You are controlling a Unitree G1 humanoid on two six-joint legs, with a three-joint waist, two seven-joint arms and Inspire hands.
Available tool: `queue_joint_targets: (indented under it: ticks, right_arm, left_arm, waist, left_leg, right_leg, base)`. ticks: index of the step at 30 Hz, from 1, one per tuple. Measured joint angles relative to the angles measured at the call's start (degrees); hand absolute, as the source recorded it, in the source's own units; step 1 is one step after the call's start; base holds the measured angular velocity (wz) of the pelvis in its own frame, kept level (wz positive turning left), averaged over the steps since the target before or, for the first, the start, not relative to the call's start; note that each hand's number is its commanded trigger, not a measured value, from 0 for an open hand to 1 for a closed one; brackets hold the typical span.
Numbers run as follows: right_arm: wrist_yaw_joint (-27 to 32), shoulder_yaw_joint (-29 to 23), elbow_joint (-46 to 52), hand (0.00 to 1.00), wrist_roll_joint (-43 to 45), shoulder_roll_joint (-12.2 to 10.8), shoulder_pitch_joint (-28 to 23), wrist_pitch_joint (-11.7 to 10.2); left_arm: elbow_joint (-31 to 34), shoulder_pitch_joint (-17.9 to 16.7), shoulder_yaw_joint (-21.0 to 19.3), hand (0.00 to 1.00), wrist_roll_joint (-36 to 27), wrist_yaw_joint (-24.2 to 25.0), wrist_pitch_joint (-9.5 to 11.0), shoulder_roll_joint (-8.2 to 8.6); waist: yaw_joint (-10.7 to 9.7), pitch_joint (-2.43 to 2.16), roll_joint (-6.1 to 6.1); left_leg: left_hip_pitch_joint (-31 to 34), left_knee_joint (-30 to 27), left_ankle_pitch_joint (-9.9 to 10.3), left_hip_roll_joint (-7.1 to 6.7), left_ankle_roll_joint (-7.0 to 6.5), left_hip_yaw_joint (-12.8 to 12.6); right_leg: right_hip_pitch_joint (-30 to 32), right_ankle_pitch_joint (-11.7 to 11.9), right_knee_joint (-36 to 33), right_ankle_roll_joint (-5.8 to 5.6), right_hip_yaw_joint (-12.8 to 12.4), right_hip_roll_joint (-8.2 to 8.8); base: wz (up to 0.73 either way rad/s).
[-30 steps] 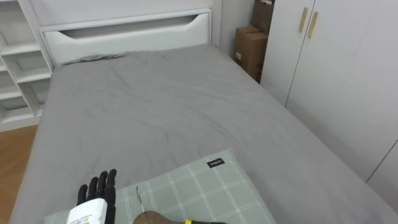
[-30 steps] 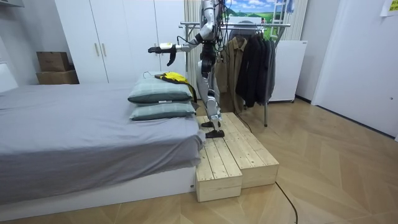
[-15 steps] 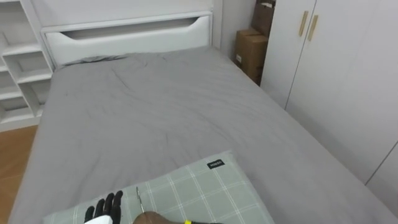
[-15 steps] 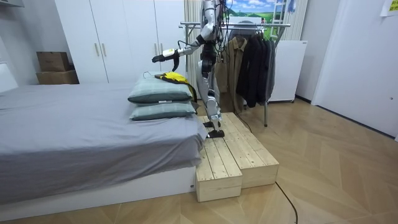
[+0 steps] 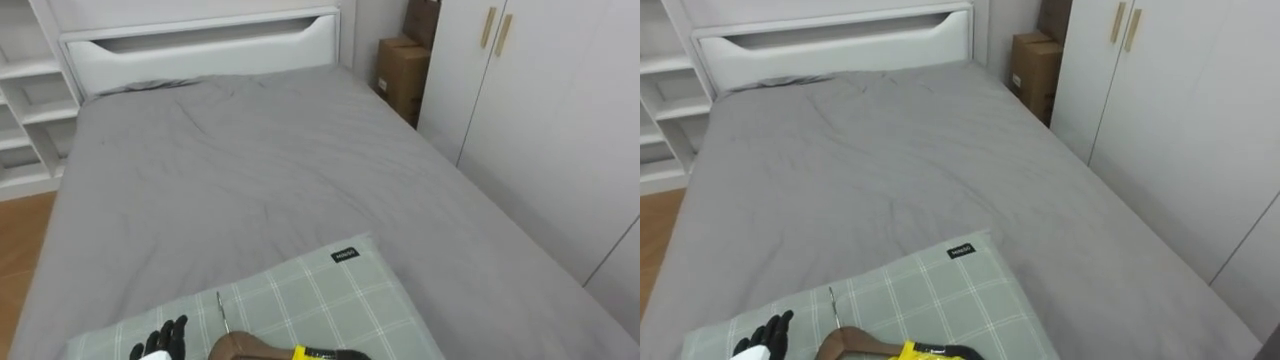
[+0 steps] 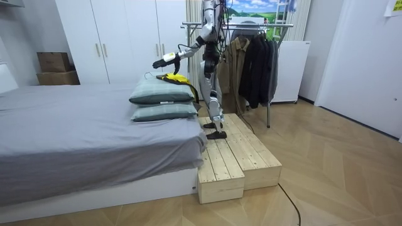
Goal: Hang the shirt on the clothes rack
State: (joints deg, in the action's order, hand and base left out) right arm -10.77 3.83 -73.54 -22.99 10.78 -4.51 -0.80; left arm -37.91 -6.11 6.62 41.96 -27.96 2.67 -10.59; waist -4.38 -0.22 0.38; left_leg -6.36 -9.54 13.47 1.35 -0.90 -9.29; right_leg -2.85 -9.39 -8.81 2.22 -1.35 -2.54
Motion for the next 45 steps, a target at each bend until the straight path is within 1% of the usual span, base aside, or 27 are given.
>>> queue_joint_targets:
  ticks: [2, 3, 4, 5, 9, 11, 19, 25, 27, 29, 31, 33, 36, 41, 45]
  right_arm:
    - [0.0, 0.0, 0.0, 0.0, 0.0, 0.0, 0.1, 0.0]
    - [0.0, 0.0, 0.0, 0.0, 0.0, 0.0, 0.2, 0.0]
    - [0.1, 0.0, 0.0, 0.0, 0.0, 0.0, 0.3, 0.0]
    - [0.1, 0.0, 0.0, 0.0, 0.2, 0.0, 0.5, 0.0]
    - [0.2, 0.8, 0.5, 0.0, 0.5, 0.1, 0.2, 0.0]
    - [0.3, 1.3, 0.6, 0.0, 0.5, 0.1, 0.2, 0.0]
    - [0.2, 1.8, 0.6, 0.0, 0.7, 0.1, 0.6, 0.0]
    - [0.2, 2.7, 0.6, 0.0, 0.7, 0.1, 0.8, 0.0]
    - [0.2, 3.7, 0.4, 0.0, 0.7, 0.1, 1.4, 0.2]
    - [0.2, 4.0, 0.1, 0.0, 0.7, 0.1, 1.9, 0.5]
    - [0.2, 4.1, 0.1, 0.0, 0.7, 0.0, 2.0, 0.7]
    - [0.2, 4.6, 0.1, 0.0, 0.6, 0.0, 2.2, 0.9]
    - [0.2, 5.3, 0.0, 0.0, 0.6, 0.0, 2.6, 0.9]
    - [0.0, 6.2, 0.5, 0.0, 2.9, -0.1, 3.7, 0.8]
    - [-0.5, 6.4, 0.8, 0.0, 3.2, -0.3, 3.7, 0.2]
  left_arm:
    - [0.0, 0.0, -0.2, 0.0, -1.4, -0.7, 0.0, 0.0]
    - [0.0, 0.1, -0.5, 0.0, -1.9, -0.7, 0.0, 0.0]
    - [0.0, 0.2, -0.8, 0.0, -1.9, -0.8, 0.1, 0.01]
    - [-0.5, 0.5, -1.2, 0.0, -1.9, -0.9, 0.2, -0.01]
    - [-3.1, 1.4, -1.7, 0.0, -3.7, -1.3, 0.2, -0.01]
    - [-4.0, 1.8, -1.9, 0.0, -4.2, -1.3, 0.2, 0.0]
    - [-3.9, 2.5, -2.0, 0.0, -4.3, -1.3, 0.4, 0.03]
    - [-3.9, 2.6, -2.0, 0.0, -4.3, -1.1, 0.4, 0.44]
    - [-3.9, 2.9, -1.9, 0.0, -4.3, -1.1, 0.3, 0.73]
    - [-4.0, 3.2, -1.9, 0.0, -4.3, -1.0, 0.2, 0.89]
    - [-4.8, 3.2, -1.8, 0.0, -4.3, -1.0, 0.2, 1.04]
    - [-5.6, 3.2, -0.7, 0.0, -5.1, -1.0, 0.2, 1.15]
    - [-5.6, 3.2, 0.7, 0.0, -5.5, -0.8, 0.2, 2.1]
    - [-5.5, 3.2, 4.0, 0.0, -5.3, 1.1, 0.2, 2.34]
    - [-6.0, 3.2, 6.3, 0.0, -5.2, 2.4, 0.3, 2.41]
  waist:
    - [0.0, 0.01, 0.01]
    - [0.0, -0.07, 0.02]
    - [0.0, 0.02, -0.04]
    - [0.0, 0.25, -0.24]
    - [0.3, 0.35, -0.66]
    - [0.3, 0.31, -0.76]
    - [0.4, 0.22, -0.95]
    - [0.5, 0.15, -1.07]
    - [0.4, 0.04, -1.28]
    - [0.4, 0.14, -1.56]
    - [0.5, 0.01, -1.81]
    - [0.2, 0.0, -2.01]
    - [0.2, 0.0, -2.24]
    - [0.1, 0.1, -2.19]
    - [0.1, 0.39, -2.35]
  left_leg:
    - [0.3, 0.0, 0.0, -0.01, 0.0, 0.0]
    - [0.8, 0.0, 0.0, -0.01, 0.0, 0.0]
    - [0.9, 0.0, 0.0, -0.02, 0.0, 0.0]
    - [0.9, 0.0, 0.0, -0.02, 0.0, 0.0]
    - [0.9, 0.0, 0.0, 0.0, 0.0, 0.2]
    - [0.9, 0.1, 0.0, 0.0, 0.0, 0.2]
    - [1.3, 0.0, 0.0, -0.04, -0.01, 0.4]
    - [1.8, -0.2, 0.0, -0.03, -0.03, 0.3]
    - [2.5, -0.5, 0.0, -0.04, -0.04, 0.3]
    - [3.0, -1.1, 0.0, -0.06, -0.05, 0.4]
    - [3.0, -1.2, 0.0, -0.06, -0.05, 0.5]
    - [3.4, -1.4, 0.0, -0.12, -0.05, 0.9]
    - [3.7, -1.6, -0.1, -0.22, -0.09, 1.6]
    - [3.8, -1.6, -0.1, -0.17, -0.09, 1.5]
    - [3.9, -1.6, -0.1, -0.13, -0.09, 1.4]
  right_leg:
    - [0.2, 0.0, 0.1, 0.0, 0.0, 0.01]
    - [0.7, 0.0, 0.1, 0.0, 0.1, 0.03]
    - [0.9, 0.0, 0.0, 0.01, 0.1, 0.04]
    - [1.0, 0.0, -0.1, 0.04, 0.1, 0.03]
    - [1.0, 0.1, -0.2, 0.09, 0.2, 0.02]
    - [1.0, 0.1, -0.3, 0.09, 0.2, 0.03]
    - [1.8, 0.1, -1.1, 0.08, 0.3, 0.05]
    - [2.1, 0.1, -1.0, 0.08, 0.2, 0.04]
    - [2.7, 0.1, -0.9, 0.07, 0.2, 0.06]
    - [3.0, 0.1, -0.9, 0.07, 0.2, 0.1]
    - [2.9, 0.1, -0.9, 0.07, 0.3, 0.11]
    - [2.9, 0.1, -0.8, 0.07, 0.6, 0.22]
    - [2.9, 0.1, -0.8, 0.06, 1.2, 0.4]
    - [3.0, 0.1, -0.8, 0.06, 1.1, 0.39]
    - [3.1, 0.1, -0.8, 0.07, 1.1, 0.37]
  base:
    - [0.0]
    - [0.0]
    - [0.0]
    - [0.0]
    - [0.0]
    - [0.0]
    - [0.0]
    - [0.0]
    - [0.0]
    - [0.0]
    - [0.02]
    - [0.08]
    - [0.12]
    - [0.0]
    - [0.0]
